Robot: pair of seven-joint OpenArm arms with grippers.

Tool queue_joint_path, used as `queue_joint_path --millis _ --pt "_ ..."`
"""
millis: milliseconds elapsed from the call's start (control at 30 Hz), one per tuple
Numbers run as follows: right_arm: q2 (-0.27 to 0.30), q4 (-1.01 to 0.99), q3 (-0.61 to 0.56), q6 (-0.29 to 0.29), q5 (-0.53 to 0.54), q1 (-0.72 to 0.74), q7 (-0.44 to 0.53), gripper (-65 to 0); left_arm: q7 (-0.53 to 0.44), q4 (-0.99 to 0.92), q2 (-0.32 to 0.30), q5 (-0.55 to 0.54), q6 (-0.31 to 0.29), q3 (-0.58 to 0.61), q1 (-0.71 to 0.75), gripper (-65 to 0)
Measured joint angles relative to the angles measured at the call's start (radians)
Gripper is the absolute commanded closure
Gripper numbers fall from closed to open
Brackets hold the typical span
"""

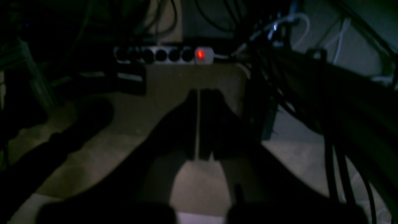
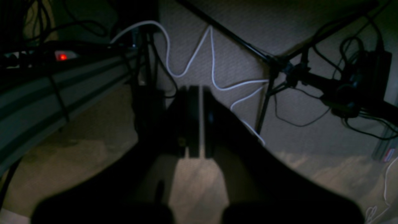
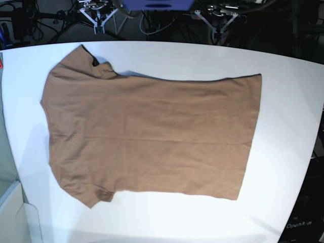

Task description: Fold the T-shirt properly

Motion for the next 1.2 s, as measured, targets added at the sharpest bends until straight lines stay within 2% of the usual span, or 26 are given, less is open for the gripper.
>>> queue_joint_path --millis 1033,1133,1200 --pt "-0.005 0.002 -0.003 0.000 0.000 0.002 0.001 -0.1 0.005 -0.002 0.002 0.000 -0.001 0.000 0.007 -0.6" --pt "-0.005 0.003 0.000 0.000 0.000 0.000 0.023 0.0 0.004 -0.002 0.002 0.000 -0.001 0.000 0.009 -0.6" --pt "-0.005 0.003 0.000 0.000 0.000 -0.013 0.135 0.0 -0.034 0.006 0.002 -0.002 -0.001 -0.005 0.019 -0.6"
